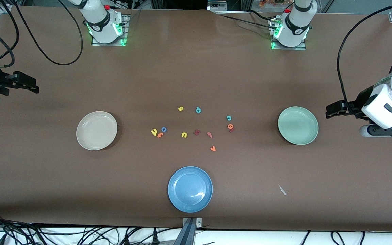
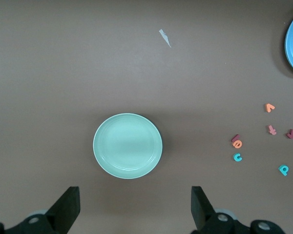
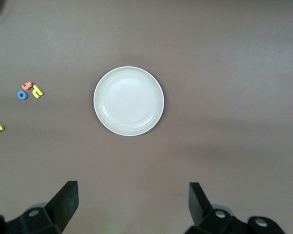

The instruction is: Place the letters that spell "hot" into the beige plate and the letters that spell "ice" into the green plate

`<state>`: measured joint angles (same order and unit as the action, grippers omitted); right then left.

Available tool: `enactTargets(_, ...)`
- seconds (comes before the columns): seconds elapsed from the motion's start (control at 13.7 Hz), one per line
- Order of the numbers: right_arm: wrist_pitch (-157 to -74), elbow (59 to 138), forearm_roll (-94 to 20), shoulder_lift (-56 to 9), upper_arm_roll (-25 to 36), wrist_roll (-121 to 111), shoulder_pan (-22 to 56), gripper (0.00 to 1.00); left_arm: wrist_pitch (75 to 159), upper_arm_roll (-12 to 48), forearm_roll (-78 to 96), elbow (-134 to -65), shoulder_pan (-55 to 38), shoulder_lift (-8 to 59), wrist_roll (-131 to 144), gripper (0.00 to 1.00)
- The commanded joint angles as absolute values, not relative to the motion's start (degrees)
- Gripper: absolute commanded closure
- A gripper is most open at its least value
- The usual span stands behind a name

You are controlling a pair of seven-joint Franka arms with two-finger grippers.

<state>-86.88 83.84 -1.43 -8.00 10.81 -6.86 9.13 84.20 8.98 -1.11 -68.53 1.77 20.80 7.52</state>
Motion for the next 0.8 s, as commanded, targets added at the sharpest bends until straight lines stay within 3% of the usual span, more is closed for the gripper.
enactTargets(0.0,-86.22,83.32,-1.23,-7.82,10.72,-6.33,9.23,0.00,83.85,9.49,-2.99,-68.64,1.50,20.65,5.45,0.00)
enactTargets(0.73,-86.22,83.32,-1.32,-7.82,10.72,-6.33,9.23,0.00,83.76,9.67,-2.29,-69.60,0.97,20.83,6.24,0.00)
